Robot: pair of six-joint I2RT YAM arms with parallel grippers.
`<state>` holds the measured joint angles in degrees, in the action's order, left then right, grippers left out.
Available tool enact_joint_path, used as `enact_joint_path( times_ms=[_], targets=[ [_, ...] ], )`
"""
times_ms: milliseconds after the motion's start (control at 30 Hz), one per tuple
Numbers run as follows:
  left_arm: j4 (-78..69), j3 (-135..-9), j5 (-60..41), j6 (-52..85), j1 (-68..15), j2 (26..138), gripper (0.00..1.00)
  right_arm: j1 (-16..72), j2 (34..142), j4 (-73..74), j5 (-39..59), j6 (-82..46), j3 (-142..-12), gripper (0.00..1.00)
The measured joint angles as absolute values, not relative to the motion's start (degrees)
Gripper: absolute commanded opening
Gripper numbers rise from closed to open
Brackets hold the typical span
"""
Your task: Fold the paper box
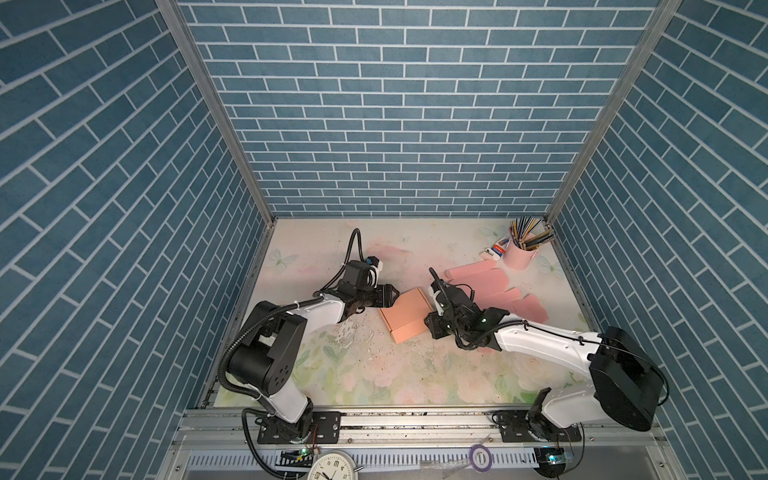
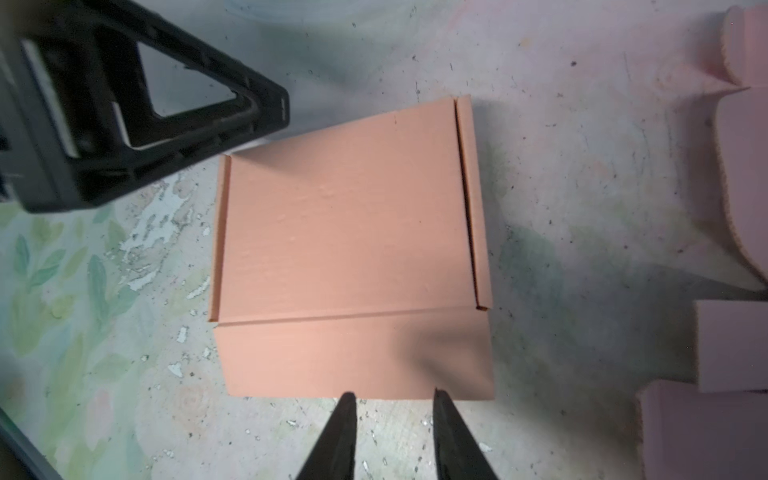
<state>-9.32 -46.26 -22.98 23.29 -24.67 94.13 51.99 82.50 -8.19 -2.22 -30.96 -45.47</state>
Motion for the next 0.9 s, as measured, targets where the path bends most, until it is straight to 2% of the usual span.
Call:
enact_joint_path(
  times_ms=[900],
  targets=[
    [-13.65, -41.65, -26.30, 24.32, -25.54, 94.52, 0.65, 52.01, 96.75, -4.89, -2.13, -28.10, -49.69, 0.29]
  ],
)
